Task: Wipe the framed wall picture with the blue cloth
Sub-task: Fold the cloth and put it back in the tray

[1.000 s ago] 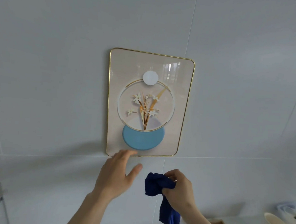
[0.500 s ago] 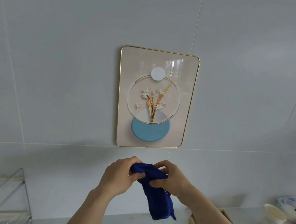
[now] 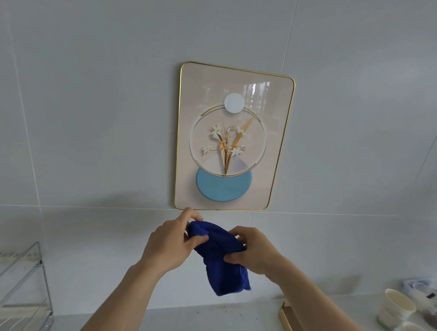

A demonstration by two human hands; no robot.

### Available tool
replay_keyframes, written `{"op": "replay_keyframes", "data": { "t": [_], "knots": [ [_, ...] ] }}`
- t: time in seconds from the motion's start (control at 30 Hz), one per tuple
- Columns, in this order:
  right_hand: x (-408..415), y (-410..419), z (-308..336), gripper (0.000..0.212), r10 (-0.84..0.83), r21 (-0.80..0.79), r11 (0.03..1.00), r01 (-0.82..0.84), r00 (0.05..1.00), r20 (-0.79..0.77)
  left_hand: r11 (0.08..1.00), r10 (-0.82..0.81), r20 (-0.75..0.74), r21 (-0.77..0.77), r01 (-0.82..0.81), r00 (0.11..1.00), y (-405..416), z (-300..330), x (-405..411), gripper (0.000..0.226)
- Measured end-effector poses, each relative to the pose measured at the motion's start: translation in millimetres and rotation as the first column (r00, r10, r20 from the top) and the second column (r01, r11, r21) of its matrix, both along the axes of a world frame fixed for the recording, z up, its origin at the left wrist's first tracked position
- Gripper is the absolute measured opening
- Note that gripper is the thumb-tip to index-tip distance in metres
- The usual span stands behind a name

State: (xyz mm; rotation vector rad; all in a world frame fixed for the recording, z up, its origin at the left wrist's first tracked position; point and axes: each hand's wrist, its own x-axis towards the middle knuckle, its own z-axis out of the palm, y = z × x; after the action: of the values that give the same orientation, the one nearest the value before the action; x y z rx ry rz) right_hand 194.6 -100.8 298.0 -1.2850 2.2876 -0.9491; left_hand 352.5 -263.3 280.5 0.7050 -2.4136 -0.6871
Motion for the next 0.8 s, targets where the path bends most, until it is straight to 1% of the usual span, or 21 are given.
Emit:
{"op": "replay_keyframes", "data": {
  "t": [0.07, 0.23, 0.43, 0.57, 0.63, 0.7, 0.8],
  "knots": [
    [-2.9, 0.8, 3.7, 0.034, -0.020, -0.034, 0.999, 0.019, 0.999, -0.045, 1.000, -0.003, 0.002, 0.000, 0.003, 1.000, -0.9, 0.7, 1.1, 0.024],
    [-7.6, 3.1, 9.5, 0.031, -0.028, -0.048, 0.999, 0.021, 0.991, -0.135, 1.000, 0.008, 0.038, -0.007, -0.008, 0.999, -4.6, -0.7, 3.3, 0.023],
    [-16.3, 11.9, 9.2, 0.024, -0.052, -0.052, 0.998, 0.045, 0.986, -0.159, 1.000, -0.002, 0.066, -0.015, 0.003, 0.998, -0.1, -5.0, -2.0, 0.024],
    [-23.7, 21.3, 12.1, 0.023, -0.052, -0.068, 0.997, 0.041, 0.982, -0.182, 1.000, -0.010, 0.048, -0.018, 0.011, 0.999, 8.4, -2.1, -10.7, 0.024],
    [-35.7, 38.3, 6.6, 0.024, -0.087, -0.070, 0.995, 0.075, 0.981, -0.174, 0.999, -0.048, 0.068, -0.020, 0.049, 0.997, 22.2, -6.4, -28.7, 0.024],
    [-39.1, 45.7, 6.5, 0.023, -0.100, -0.083, 0.993, 0.086, 0.979, -0.179, 0.999, -0.051, 0.058, -0.012, 0.052, 0.997, 28.1, -7.5, -32.7, 0.025],
    [-57.1, 69.9, 1.0, 0.022, -0.131, -0.064, 0.990, 0.122, 0.975, -0.180, 0.995, -0.099, 0.076, -0.016, 0.100, 0.992, 47.4, -14.1, -58.2, 0.028]
  ]
}}
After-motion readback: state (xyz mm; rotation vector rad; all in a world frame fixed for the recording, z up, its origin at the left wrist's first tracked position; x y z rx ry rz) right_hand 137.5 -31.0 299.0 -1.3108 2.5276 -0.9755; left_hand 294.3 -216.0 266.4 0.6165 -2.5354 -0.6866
